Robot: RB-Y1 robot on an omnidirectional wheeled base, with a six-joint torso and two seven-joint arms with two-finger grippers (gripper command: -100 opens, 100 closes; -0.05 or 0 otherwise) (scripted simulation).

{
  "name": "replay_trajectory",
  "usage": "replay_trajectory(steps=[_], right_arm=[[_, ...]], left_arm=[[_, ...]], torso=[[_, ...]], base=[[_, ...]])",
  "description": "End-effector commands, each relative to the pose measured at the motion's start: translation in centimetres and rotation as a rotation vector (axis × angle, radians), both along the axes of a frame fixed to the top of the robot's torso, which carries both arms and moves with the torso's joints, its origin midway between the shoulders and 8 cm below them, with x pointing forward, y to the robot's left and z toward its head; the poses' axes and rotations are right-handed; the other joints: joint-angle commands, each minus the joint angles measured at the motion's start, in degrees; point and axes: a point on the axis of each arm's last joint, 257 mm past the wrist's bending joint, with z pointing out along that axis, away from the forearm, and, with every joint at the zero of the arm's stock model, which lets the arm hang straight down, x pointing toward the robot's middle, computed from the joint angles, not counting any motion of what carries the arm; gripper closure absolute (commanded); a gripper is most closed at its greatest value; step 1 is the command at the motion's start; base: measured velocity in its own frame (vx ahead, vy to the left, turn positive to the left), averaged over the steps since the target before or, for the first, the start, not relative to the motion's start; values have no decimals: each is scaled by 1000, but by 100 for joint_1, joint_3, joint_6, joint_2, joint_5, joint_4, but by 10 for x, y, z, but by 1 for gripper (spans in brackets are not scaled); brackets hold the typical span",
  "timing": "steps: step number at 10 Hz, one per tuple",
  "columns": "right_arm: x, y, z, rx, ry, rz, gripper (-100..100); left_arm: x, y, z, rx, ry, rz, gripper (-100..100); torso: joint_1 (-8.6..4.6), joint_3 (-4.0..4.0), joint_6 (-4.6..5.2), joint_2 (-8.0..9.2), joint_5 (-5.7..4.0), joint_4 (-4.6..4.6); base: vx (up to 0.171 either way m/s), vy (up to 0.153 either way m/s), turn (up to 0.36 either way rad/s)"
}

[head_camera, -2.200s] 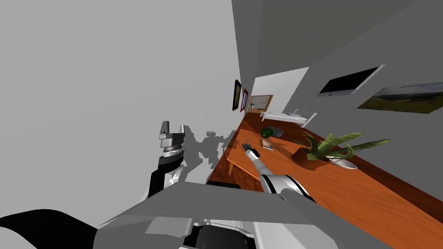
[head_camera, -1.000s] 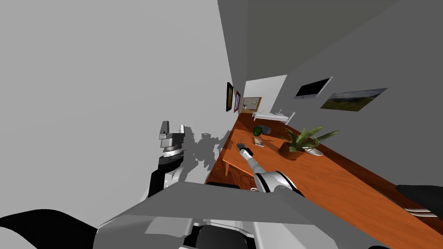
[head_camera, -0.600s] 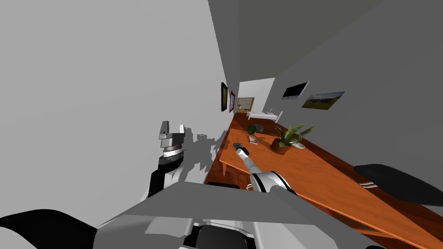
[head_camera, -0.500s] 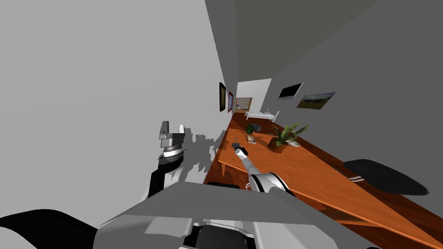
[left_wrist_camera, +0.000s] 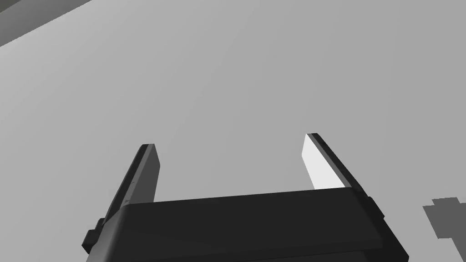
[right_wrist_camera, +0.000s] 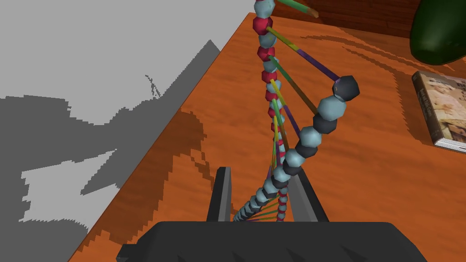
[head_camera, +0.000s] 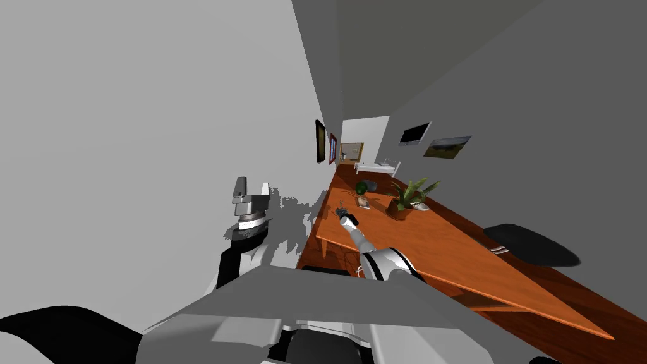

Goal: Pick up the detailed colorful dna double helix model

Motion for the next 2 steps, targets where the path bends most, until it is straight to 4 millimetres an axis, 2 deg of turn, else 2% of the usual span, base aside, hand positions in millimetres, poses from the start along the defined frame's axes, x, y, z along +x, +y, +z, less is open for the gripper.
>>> replay_trajectory(steps=[1, 2], right_arm=[[0, 0, 0, 0, 0, 0, 100], [0, 1, 0, 3, 0, -1, 0]], left_arm=[[0, 0, 0, 0, 0, 0, 0], [0, 0, 0, 0, 0, 0, 0]], torso=[[0, 0, 0, 0, 0, 0], [0, 2, 4, 2, 1, 2]], base=[[2, -2, 13], [0, 0, 0]])
